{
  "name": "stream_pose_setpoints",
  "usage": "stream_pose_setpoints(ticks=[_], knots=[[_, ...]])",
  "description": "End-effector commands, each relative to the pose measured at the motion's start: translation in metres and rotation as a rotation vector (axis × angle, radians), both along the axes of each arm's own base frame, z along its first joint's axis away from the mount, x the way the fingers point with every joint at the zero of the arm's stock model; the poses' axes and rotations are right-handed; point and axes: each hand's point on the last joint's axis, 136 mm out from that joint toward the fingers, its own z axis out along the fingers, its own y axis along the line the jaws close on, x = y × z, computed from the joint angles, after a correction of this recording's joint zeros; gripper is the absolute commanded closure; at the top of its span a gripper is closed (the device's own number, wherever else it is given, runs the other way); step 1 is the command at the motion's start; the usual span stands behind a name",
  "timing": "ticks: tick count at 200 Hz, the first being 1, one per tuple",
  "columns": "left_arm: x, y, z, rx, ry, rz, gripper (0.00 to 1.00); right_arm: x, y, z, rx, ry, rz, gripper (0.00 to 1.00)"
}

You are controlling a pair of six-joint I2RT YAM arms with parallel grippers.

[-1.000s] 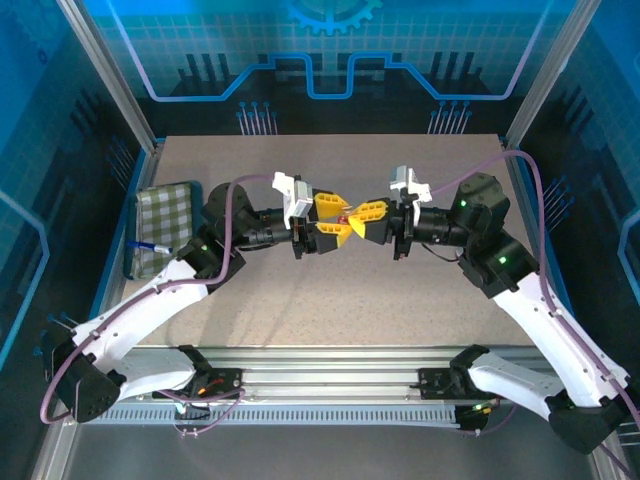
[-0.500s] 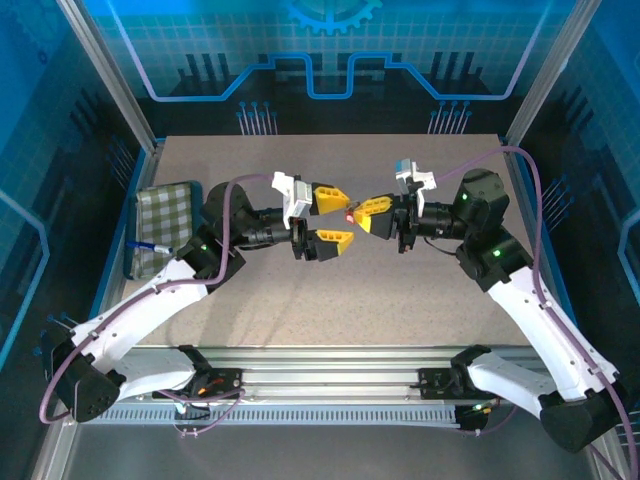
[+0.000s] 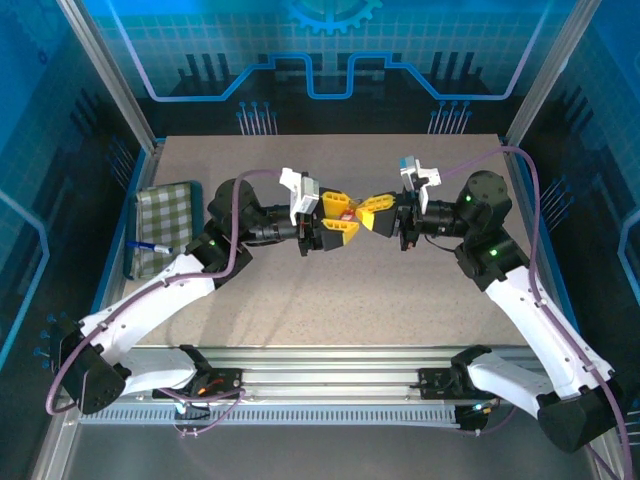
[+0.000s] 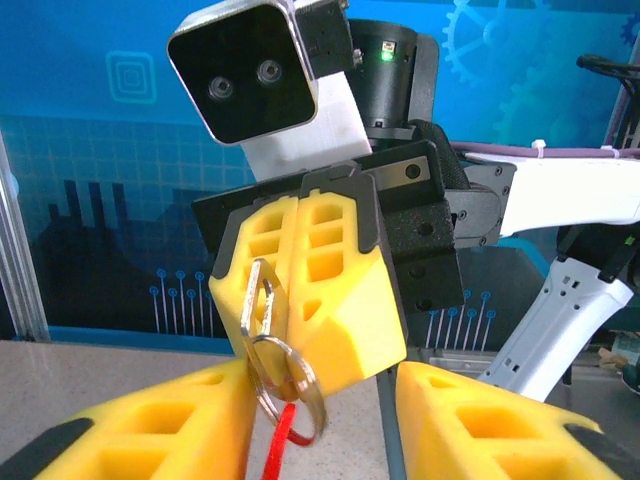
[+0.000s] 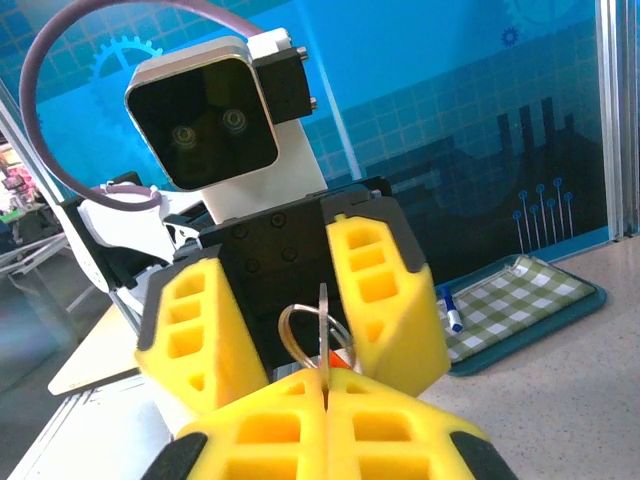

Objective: Remove the keys from the keyring

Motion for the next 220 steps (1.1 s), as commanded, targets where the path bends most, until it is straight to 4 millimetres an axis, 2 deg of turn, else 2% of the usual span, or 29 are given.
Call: stream_pose_setpoints(ticks=[1, 22, 33, 44, 67, 84, 102, 121, 136, 172, 201, 220], knots=[[-0.011, 0.002, 0.024, -0.043, -0.061, -0.032, 0.69, 0.0, -0.004, 0.004, 0.019, -0.014, 0.004, 1.0], [-0.012, 0.002, 0.022, -0.034, -0.052, -0.033, 0.78, 0.003, -0.008, 0.006, 0.035, -0.011, -0.004, 1.0], [-0.012, 0.002, 0.021, -0.03, -0.045, -0.034, 0.79, 0.004, -0.009, 0.007, 0.044, -0.01, -0.009, 1.0], [-0.012, 0.002, 0.02, -0.027, -0.042, -0.035, 0.85, 0.005, -0.01, 0.008, 0.048, -0.009, -0.012, 1.0], [-0.01, 0.002, 0.019, -0.03, -0.036, -0.028, 0.85, 0.004, -0.011, 0.011, 0.061, -0.019, -0.013, 1.0], [-0.01, 0.0, 0.019, -0.038, -0.033, -0.032, 0.91, 0.005, -0.011, 0.011, 0.068, -0.017, -0.011, 1.0], [-0.009, 0.0, 0.019, -0.038, -0.029, -0.03, 0.91, 0.005, -0.013, 0.013, 0.076, -0.021, -0.02, 1.0], [-0.007, 0.001, 0.017, -0.029, -0.027, -0.013, 1.0, 0.008, -0.017, 0.012, 0.073, -0.026, -0.042, 1.0], [-0.001, 0.004, 0.016, -0.019, -0.031, 0.036, 1.0, 0.009, -0.019, 0.008, 0.055, -0.041, -0.059, 1.0], [0.01, 0.012, 0.002, 0.093, -0.086, 0.169, 1.0, 0.008, -0.022, -0.017, -0.107, -0.121, -0.158, 1.0], [0.013, 0.007, -0.017, 0.246, -0.181, 0.265, 1.0, 0.003, -0.019, -0.034, -0.285, -0.26, -0.244, 1.0], [0.015, 0.008, -0.02, 0.273, -0.201, 0.289, 1.0, -0.002, -0.016, -0.043, -0.389, -0.382, -0.291, 1.0]])
